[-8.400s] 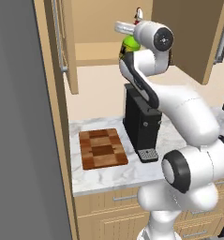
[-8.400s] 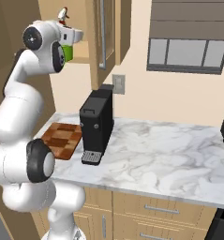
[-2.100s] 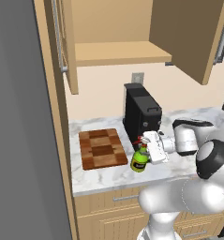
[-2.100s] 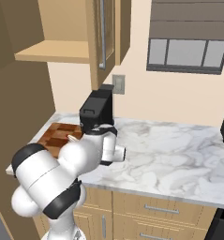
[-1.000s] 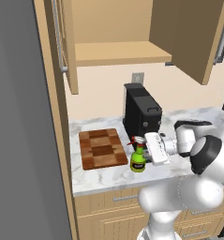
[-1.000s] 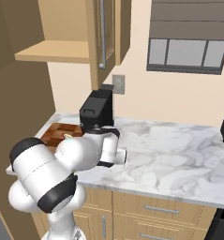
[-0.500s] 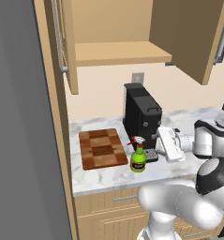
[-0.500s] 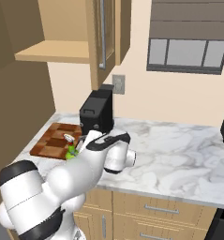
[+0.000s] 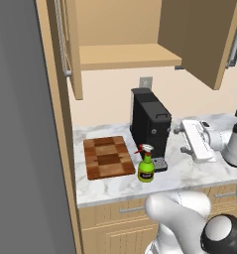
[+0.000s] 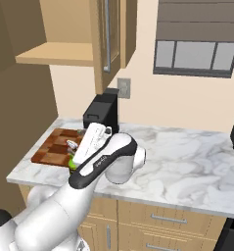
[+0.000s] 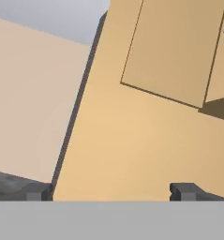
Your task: Grab the spray bottle from the cabinet, then place it next to the cutting board for sanitizing. Then grab the dish brush from the countertop next to the sink and place it next to the cutting board.
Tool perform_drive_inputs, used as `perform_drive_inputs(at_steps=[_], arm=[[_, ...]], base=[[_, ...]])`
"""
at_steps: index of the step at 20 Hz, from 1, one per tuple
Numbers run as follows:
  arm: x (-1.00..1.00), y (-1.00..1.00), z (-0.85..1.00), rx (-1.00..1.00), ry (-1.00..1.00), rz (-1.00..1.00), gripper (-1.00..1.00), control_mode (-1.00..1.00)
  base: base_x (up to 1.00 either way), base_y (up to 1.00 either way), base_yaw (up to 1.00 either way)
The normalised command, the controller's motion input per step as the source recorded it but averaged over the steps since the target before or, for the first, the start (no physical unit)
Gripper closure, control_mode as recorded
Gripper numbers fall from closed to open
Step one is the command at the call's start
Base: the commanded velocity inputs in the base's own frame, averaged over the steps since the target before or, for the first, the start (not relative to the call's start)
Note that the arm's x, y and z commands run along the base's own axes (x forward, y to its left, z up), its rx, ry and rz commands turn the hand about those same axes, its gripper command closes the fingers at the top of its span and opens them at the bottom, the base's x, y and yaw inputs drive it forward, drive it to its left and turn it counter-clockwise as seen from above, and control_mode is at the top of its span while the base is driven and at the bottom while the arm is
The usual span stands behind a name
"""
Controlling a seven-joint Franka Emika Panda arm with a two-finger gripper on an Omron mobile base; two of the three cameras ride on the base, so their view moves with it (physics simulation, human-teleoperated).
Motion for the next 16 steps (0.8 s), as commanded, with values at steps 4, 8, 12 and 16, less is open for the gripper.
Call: perform_drive_inputs(at_steps=[4,8,12,16], arm=[[-0.37,0.08,0.8,-0.01,0.23,-0.2,-1.0,-1.0],[-0.39,0.02,0.71,-0.04,0.17,-0.3,-1.0,-1.0],[-0.39,0.04,0.52,-0.1,0.23,-0.38,-1.0,-1.0],[-0.12,0.1,0.34,-0.15,0.3,-0.4,-1.0,-1.0]], base=[[0.0,0.0,0.0],[0.0,0.0,0.0],[0.0,0.0,0.0],[0.0,0.0,0.0]])
